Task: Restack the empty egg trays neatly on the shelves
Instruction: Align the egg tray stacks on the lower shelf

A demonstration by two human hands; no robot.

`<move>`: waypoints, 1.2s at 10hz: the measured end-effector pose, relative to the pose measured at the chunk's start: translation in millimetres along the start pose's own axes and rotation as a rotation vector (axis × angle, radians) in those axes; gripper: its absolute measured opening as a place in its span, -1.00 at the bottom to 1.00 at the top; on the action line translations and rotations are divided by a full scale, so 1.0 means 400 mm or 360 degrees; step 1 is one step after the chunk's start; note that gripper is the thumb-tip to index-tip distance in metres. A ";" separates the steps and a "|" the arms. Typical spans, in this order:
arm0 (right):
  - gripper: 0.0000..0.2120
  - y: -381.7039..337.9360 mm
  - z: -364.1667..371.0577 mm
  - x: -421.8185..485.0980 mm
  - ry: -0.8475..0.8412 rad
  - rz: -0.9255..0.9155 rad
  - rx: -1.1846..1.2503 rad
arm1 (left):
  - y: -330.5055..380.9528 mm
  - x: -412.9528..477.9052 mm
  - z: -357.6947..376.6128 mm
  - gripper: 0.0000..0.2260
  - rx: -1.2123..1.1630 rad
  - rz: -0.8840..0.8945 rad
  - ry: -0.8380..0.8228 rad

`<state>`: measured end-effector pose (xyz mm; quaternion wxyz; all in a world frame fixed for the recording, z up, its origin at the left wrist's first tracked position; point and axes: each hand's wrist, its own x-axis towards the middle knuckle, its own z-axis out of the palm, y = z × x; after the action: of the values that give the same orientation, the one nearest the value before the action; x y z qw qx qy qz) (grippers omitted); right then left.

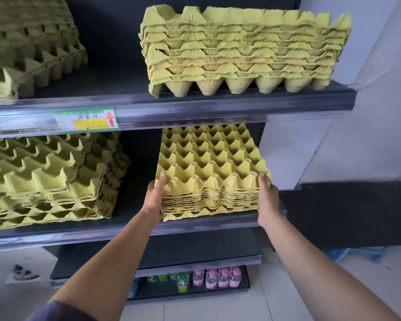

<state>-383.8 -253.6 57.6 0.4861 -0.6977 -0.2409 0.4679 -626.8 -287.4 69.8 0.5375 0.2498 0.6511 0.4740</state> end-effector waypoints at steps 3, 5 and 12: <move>-0.33 0.060 0.125 -0.201 -0.0555 0.0579 0.0069 | 0.029 -0.014 -0.002 -0.60 -0.0209 -0.0112 0.0031; -0.02 -0.002 0.224 -0.229 -0.0410 0.0574 0.0334 | 0.071 -0.044 0.030 -0.61 -0.0054 -0.0040 -0.0021; -0.16 -0.028 0.062 -0.152 -0.0342 0.0529 0.0477 | 0.085 -0.073 0.018 -0.20 0.2394 0.1521 0.0226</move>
<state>-431.6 -285.9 90.8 0.4720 -0.5942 -0.1010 0.6434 -617.5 -294.9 113.7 -0.0650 0.7509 0.6480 0.1095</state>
